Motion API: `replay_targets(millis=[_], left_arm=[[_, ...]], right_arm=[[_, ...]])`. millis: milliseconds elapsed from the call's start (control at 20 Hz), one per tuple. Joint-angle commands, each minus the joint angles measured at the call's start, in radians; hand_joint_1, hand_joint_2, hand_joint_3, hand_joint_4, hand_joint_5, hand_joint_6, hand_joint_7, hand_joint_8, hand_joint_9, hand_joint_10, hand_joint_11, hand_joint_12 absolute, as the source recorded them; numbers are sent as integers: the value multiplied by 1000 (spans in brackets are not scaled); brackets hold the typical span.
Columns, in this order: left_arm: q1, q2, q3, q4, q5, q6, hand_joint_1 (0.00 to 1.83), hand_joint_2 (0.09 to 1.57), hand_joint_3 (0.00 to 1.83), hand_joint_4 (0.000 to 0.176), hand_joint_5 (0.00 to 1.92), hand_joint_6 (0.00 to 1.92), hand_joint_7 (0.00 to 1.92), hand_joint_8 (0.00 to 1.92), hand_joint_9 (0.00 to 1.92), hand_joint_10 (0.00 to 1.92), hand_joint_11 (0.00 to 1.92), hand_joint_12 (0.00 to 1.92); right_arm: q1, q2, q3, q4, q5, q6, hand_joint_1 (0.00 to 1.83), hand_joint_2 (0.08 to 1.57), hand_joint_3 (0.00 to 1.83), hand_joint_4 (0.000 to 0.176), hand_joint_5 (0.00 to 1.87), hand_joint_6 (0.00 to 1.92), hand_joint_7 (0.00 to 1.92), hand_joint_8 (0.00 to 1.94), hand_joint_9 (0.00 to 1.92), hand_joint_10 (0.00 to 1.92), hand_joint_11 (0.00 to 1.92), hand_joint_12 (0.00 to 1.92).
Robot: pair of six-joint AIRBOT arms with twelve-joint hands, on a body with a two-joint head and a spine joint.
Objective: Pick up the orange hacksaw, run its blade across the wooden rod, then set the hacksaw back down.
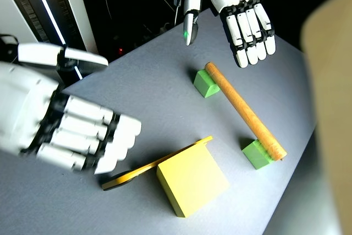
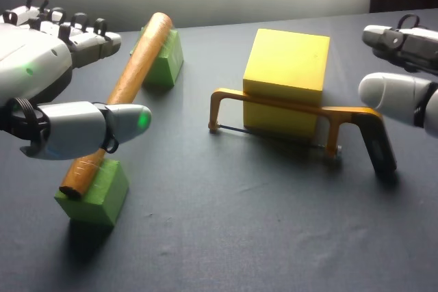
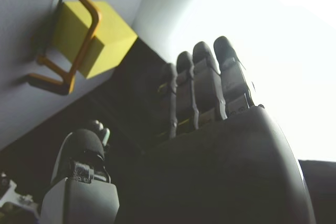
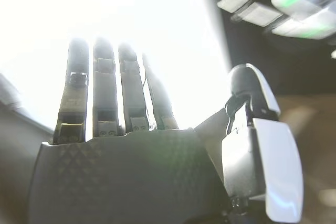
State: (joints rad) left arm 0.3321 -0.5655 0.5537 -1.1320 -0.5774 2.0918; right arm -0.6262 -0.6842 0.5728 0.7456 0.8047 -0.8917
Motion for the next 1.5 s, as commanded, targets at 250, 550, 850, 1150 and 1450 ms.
replay_targets(millis=[250,550,850,1150,1450], left_arm=[[1,10,16,51,-147,-13,0,1159,0,0,139,1,172,2,170,2,0,272],[123,9,1,84,-235,-181,0,1148,0,0,106,1,117,0,108,1,0,184],[241,3,-26,165,-259,-318,0,1160,4,0,110,1,113,2,97,1,0,142],[411,-46,-49,279,-402,-506,0,1159,0,0,143,4,144,3,123,1,0,211],[510,-86,-67,300,-498,-570,0,1162,1,0,146,1,142,1,110,1,0,177]], right_arm=[[93,-57,87,255,34,-35,755,1135,0,0,305,1,352,1,351,0,0,880],[65,-147,208,396,9,-78,1098,1061,0,0,344,6,379,2,358,2,0,977],[27,-246,277,399,27,-72,1318,1033,0,0,419,1,427,0,400,2,0,1034],[1,-326,324,441,72,-79,1326,1043,2,0,456,1,442,5,430,12,63,1010],[-6,-375,353,442,92,-84,1273,1080,8,0,500,9,516,6,502,10,128,1003]])
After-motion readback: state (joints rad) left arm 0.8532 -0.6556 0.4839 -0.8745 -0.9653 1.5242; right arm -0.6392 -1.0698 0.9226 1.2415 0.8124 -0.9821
